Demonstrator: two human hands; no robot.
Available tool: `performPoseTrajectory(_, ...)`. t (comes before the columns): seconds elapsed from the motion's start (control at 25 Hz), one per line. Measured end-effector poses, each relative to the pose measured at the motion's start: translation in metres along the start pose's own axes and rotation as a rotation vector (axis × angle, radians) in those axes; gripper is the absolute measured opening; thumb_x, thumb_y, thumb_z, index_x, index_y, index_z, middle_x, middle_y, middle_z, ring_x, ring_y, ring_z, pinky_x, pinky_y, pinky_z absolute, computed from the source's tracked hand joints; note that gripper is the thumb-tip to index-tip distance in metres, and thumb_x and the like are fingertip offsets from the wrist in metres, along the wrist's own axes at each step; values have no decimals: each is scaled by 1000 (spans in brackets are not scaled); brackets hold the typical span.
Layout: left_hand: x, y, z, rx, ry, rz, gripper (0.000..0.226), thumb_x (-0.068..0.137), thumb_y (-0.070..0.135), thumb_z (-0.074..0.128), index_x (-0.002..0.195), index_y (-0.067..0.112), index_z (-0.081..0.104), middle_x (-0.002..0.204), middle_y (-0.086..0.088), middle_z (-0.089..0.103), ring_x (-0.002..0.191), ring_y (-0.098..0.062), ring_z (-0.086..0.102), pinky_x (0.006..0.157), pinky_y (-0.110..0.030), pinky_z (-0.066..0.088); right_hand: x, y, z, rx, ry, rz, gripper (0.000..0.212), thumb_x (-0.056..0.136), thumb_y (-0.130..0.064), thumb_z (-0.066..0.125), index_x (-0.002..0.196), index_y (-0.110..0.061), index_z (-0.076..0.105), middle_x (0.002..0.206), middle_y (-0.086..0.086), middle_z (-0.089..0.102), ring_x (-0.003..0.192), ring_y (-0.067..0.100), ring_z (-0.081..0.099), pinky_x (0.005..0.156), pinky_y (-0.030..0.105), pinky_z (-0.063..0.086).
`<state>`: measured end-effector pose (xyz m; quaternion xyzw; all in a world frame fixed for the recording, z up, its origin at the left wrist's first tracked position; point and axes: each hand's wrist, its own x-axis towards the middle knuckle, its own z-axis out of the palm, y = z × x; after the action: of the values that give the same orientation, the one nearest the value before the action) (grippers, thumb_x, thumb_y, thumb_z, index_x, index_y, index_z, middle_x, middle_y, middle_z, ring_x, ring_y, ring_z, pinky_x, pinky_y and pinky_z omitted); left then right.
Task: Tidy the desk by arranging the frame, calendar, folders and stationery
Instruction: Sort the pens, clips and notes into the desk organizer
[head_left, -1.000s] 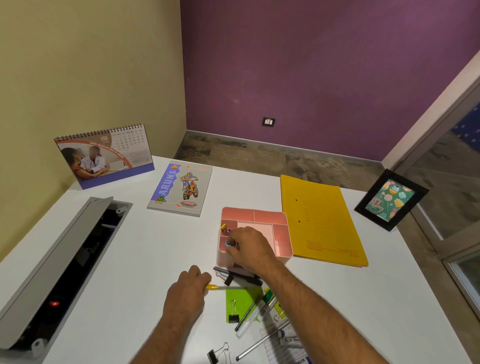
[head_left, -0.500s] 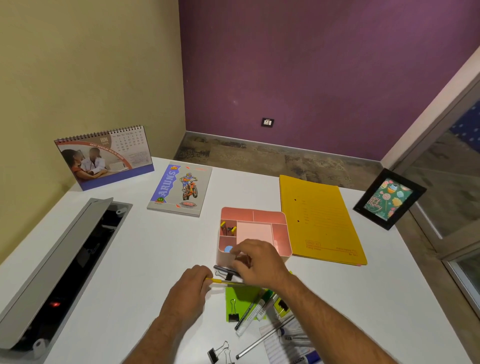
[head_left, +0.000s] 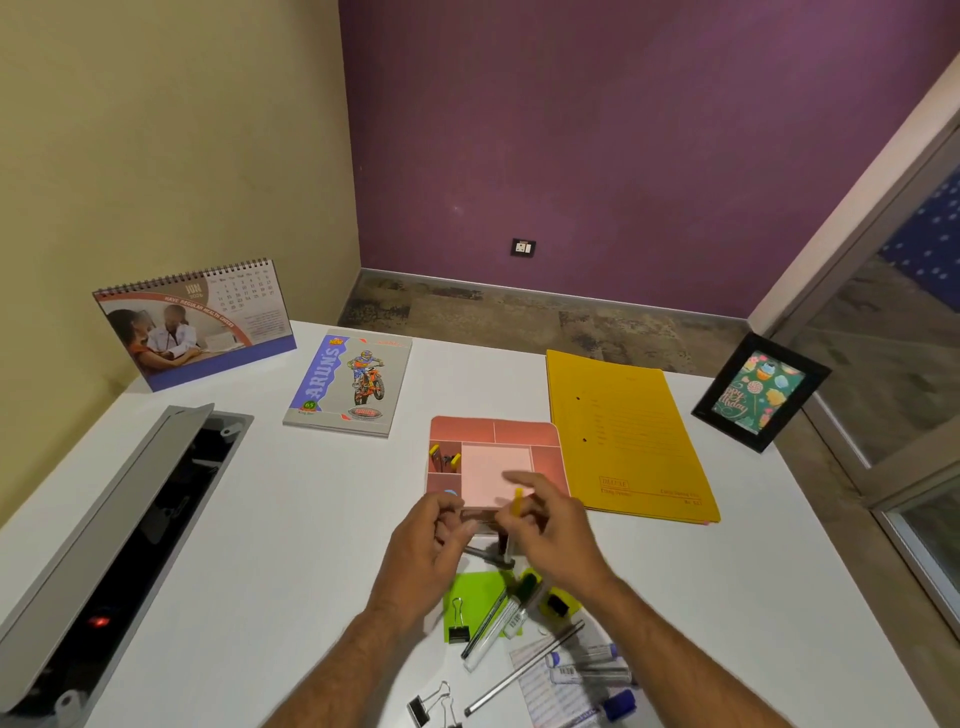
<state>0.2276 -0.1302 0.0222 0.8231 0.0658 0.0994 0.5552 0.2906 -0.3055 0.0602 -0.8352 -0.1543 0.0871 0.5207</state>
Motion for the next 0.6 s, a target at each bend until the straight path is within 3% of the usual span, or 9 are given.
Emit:
performPoseTrajectory(0.12,-1,-17,3,302,-123,27,12,89,31,61,93,35,52,93,17,58,87,-5,53,76,-28,49,8,-8,-31,24,293,-55,48,88,-6,67,126,-30,52,76,-1,68,68,10,65,62,24,56)
performPoseTrajectory(0.24,-6,-26,10,592,-218,95,21,89,30,58,109,35,55,107,17,58,98,-11,55,80,-28,48,21,3,-53,-46,447,-55,28,93,-12,60,117,-25,54,91,-3,71,77,14,69,65,36,59)
performPoseTrajectory(0.36,-2,-24,24,840,-294,139,32,83,22,65,113,32,58,112,10,63,95,-18,64,73,-32,51,27,25,-52,-134,352,14,13,99,-16,51,107,-24,57,92,-5,69,81,13,66,67,47,58)
performPoseTrajectory(0.48,8,-25,40,1022,-413,127,54,83,9,58,135,21,45,132,-2,54,118,-27,54,85,-39,49,27,48,-46,-267,240,35,15,100,-24,47,104,-26,60,93,-2,67,92,21,60,71,38,51)
performPoseTrajectory(0.6,11,-24,50,1164,-450,112,51,86,5,52,135,13,43,134,-9,52,123,-33,50,89,-44,48,24,66,-41,-375,178,103,28,97,-36,40,112,-31,62,117,0,65,113,20,47,86,32,41)
